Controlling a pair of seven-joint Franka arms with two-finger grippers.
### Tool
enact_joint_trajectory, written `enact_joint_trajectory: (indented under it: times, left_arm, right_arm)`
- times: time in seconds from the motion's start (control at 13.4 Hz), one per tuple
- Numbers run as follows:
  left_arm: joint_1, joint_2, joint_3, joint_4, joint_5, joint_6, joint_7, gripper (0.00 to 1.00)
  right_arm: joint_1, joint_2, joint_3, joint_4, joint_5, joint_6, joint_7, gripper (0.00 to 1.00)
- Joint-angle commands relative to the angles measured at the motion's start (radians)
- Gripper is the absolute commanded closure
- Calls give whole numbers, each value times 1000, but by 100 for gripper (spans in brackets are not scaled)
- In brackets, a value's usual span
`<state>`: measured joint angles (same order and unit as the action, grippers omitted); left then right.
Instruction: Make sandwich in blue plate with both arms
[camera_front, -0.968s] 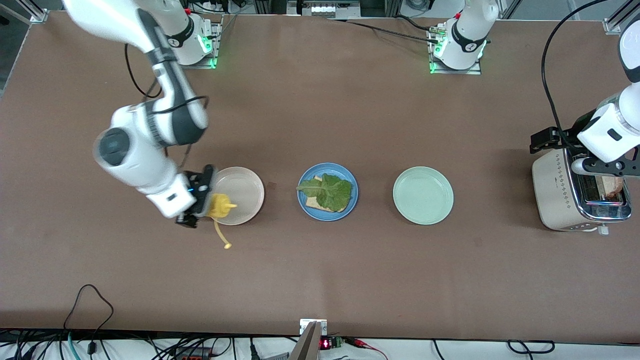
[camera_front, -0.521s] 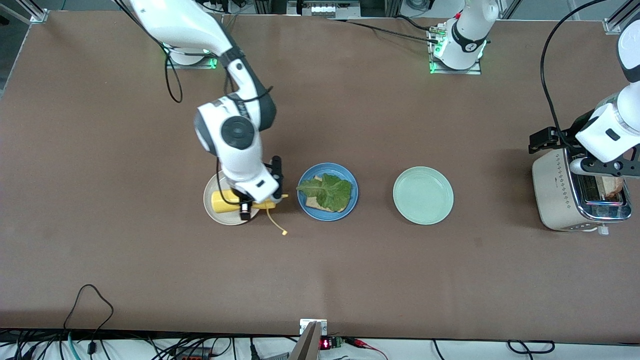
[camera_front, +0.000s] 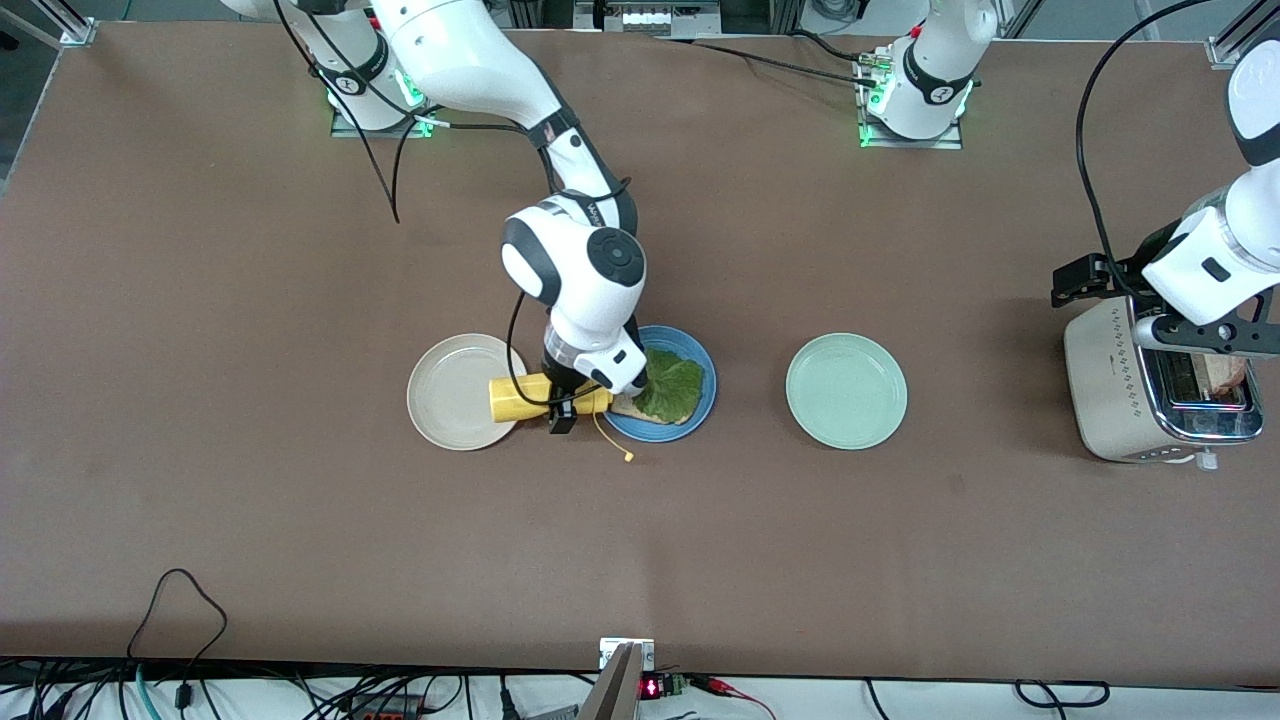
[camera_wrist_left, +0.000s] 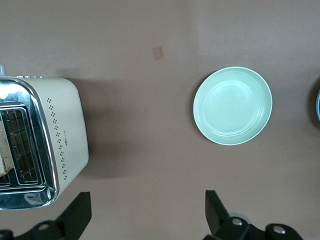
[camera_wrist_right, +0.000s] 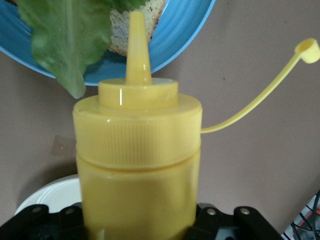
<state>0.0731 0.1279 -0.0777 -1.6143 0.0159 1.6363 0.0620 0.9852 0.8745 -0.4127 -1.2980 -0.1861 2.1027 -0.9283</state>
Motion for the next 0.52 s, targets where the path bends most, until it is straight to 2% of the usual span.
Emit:
enact_joint_trajectory:
  times: [0.0,0.15,0.45]
  left_arm:
    - [10,21,1,24,-16,-15,13,0]
    - [7,21,1,24,-16,-21,13,0]
    - [23,27,12,24,-13,-39,25,0]
  right_arm:
    - [85,73,-98,62,-21,-30,32,100]
    - [136,106,-148,65,-23,-30,58,100]
    - [170,139,-158,78,-65,-47,57,100]
